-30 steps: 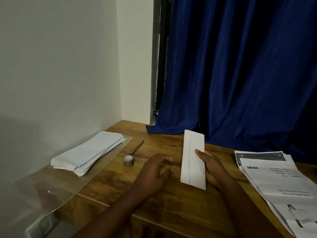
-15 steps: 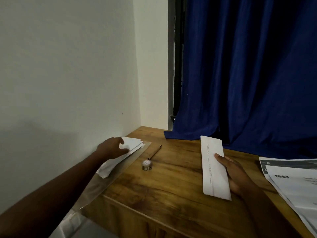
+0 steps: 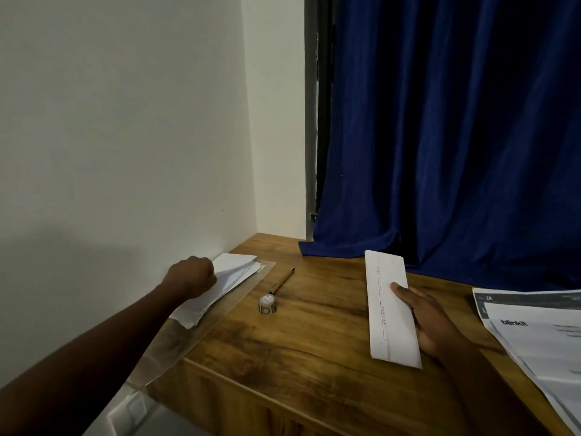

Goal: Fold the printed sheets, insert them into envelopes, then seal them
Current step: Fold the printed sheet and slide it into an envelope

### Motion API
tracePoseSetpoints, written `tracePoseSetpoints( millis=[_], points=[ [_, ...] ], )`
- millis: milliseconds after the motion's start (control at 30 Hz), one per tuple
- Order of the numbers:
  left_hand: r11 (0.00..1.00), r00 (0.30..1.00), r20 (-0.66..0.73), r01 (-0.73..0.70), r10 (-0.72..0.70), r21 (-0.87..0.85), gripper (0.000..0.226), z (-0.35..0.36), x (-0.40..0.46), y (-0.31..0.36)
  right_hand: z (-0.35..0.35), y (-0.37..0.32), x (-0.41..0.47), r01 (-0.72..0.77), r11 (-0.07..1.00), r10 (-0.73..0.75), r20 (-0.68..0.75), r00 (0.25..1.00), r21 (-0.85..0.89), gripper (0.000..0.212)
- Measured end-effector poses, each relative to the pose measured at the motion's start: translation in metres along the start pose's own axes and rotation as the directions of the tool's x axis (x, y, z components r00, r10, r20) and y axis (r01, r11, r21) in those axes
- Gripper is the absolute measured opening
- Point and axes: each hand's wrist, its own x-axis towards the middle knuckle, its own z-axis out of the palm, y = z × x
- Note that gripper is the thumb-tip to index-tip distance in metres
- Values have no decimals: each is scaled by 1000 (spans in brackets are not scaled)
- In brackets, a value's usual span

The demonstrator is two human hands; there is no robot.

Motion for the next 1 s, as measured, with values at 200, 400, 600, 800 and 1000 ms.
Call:
tracePoseSetpoints(
  millis=[200,400,600,800,1000],
  points=[
    [999,991,-130,18,-14,26,23,-23,-1,-9,1,0,-2,13,1000,-13,9,1000,5,29],
    [916,892,-425,-34,-152,-400,23,-83,-8,-18,3,0,-4,0,999,-1,29,1000,49,34],
    [-39,936,-276,-291,-219,-956,13,-137,-29,36,14,-9,-10,190,913,-219,-42,975,-360,70],
    [-689,992,-11,79,126,-721,26,-97,-46,137,18,-9,-32,152,979,-130,159,979,-136,21],
    [-720,947,150,314,284,-619,26,-46,-59,223,15,-13,-33,196,980,-188,168,968,-33,38]
  ],
)
